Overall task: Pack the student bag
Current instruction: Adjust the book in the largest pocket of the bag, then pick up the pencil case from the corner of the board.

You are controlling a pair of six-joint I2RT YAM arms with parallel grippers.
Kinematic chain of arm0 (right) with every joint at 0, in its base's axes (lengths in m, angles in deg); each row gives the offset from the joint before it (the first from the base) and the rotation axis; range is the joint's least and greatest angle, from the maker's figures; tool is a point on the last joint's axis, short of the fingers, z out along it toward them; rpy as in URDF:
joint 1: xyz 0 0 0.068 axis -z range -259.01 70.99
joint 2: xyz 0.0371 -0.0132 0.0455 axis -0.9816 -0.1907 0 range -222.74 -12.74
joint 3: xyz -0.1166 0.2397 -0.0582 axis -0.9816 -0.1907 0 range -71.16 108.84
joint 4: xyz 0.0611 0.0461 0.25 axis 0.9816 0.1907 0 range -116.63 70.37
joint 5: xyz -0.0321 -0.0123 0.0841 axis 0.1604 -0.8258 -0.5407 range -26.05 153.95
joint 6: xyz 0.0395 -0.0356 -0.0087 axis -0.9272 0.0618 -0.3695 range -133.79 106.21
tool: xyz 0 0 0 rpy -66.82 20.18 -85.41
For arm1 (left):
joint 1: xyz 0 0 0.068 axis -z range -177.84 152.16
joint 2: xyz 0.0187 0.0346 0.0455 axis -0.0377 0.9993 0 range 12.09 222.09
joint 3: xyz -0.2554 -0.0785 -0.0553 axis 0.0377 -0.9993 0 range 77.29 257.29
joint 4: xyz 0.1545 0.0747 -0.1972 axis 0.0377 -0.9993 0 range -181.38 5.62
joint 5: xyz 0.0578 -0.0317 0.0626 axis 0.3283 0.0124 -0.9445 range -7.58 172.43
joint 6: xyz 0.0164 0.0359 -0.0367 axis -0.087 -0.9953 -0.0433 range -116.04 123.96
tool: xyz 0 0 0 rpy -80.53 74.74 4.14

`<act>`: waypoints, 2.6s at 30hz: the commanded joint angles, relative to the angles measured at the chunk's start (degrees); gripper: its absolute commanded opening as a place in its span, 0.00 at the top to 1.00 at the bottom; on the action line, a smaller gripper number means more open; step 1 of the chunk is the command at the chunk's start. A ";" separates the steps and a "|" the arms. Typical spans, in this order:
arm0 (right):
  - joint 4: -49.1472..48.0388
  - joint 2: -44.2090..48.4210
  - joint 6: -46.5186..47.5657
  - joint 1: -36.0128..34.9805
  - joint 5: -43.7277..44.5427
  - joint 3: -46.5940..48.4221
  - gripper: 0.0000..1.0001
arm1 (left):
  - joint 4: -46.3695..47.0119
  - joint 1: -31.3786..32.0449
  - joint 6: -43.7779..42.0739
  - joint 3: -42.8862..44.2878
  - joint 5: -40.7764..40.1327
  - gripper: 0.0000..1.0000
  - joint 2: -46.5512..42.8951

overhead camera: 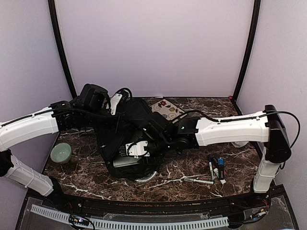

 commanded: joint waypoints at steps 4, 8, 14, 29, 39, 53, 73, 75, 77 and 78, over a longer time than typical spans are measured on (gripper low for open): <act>-9.72 -4.33 4.79 -2.27 10.02 -1.34 0.46 | 3.72 -0.62 0.59 3.43 0.07 1.00 -3.20; -12.97 -6.45 5.64 -2.22 13.20 -3.34 0.45 | 3.83 -0.64 0.52 3.19 0.38 1.00 -3.16; -16.30 -8.94 6.70 -1.68 12.79 -6.09 0.43 | 3.45 -0.64 0.10 3.48 1.31 1.00 -2.98; -29.32 -14.77 3.75 5.10 20.87 -1.06 0.49 | 3.84 -0.64 0.50 2.79 2.91 1.00 -3.59; -35.78 -15.54 -0.64 5.36 25.50 -1.00 0.52 | 3.96 -0.64 0.94 1.96 3.31 1.00 -4.37; -6.41 -3.13 -5.81 4.11 -8.69 -1.97 0.48 | 2.11 -0.64 0.15 1.55 0.18 1.00 -3.33; 24.95 18.59 -3.81 24.13 -22.47 -15.27 0.52 | 1.39 -1.00 0.81 -2.32 3.90 1.00 1.42; 25.07 19.91 -5.54 30.95 -20.43 -15.23 0.53 | 1.61 -0.99 0.96 -2.82 4.36 1.00 1.41; 25.63 20.34 -6.54 38.73 -20.17 -14.13 0.55 | 2.23 -1.00 0.82 -3.26 5.19 1.00 1.49; 26.12 20.06 -6.83 42.77 -19.85 -13.20 0.55 | 2.47 -1.00 0.82 -3.52 5.50 1.00 1.52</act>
